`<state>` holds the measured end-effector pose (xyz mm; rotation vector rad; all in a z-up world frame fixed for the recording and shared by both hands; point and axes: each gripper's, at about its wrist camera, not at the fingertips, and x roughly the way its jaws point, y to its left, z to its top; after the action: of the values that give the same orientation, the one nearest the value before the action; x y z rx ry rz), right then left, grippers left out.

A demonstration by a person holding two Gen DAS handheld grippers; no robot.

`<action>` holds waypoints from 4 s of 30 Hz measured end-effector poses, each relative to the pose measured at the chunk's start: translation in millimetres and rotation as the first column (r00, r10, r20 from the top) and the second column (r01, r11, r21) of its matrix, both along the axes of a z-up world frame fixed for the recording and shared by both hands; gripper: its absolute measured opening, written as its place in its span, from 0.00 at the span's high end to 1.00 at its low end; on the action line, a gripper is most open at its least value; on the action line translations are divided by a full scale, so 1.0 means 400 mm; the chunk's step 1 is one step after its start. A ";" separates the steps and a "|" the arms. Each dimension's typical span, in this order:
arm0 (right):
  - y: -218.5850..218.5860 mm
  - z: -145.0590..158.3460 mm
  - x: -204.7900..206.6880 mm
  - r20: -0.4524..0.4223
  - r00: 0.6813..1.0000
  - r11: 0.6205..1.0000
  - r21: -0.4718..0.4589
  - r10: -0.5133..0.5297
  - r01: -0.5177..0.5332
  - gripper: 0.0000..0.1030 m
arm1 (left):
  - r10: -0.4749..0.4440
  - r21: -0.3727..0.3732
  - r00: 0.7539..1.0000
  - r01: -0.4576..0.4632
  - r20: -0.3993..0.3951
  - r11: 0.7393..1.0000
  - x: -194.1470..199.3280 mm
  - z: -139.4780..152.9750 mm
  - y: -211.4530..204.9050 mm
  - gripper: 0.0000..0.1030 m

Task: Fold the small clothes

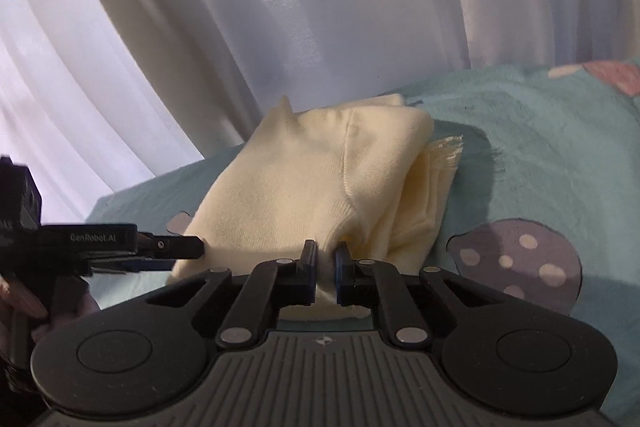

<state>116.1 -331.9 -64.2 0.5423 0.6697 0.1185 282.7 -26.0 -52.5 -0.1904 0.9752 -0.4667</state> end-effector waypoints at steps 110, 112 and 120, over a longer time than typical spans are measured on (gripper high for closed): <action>0.374 0.007 0.022 -0.064 0.980 0.945 -0.262 0.187 -0.197 0.61 | 0.330 0.071 0.936 -0.340 0.124 0.938 -0.125 0.009 0.304 0.17; 0.369 0.024 0.020 -0.052 0.985 0.942 -0.287 0.167 -0.175 0.60 | 0.354 0.090 0.922 -0.370 0.156 0.924 -0.140 0.028 0.313 0.17; 0.390 0.111 0.055 0.024 0.989 0.918 -0.375 0.149 -0.129 0.56 | 0.436 0.083 0.874 -0.461 0.213 0.884 -0.130 0.069 0.350 0.14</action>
<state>138.1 -175.8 -20.0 0.1238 0.6595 0.1342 230.5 114.2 -25.1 -0.2418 0.7397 0.0118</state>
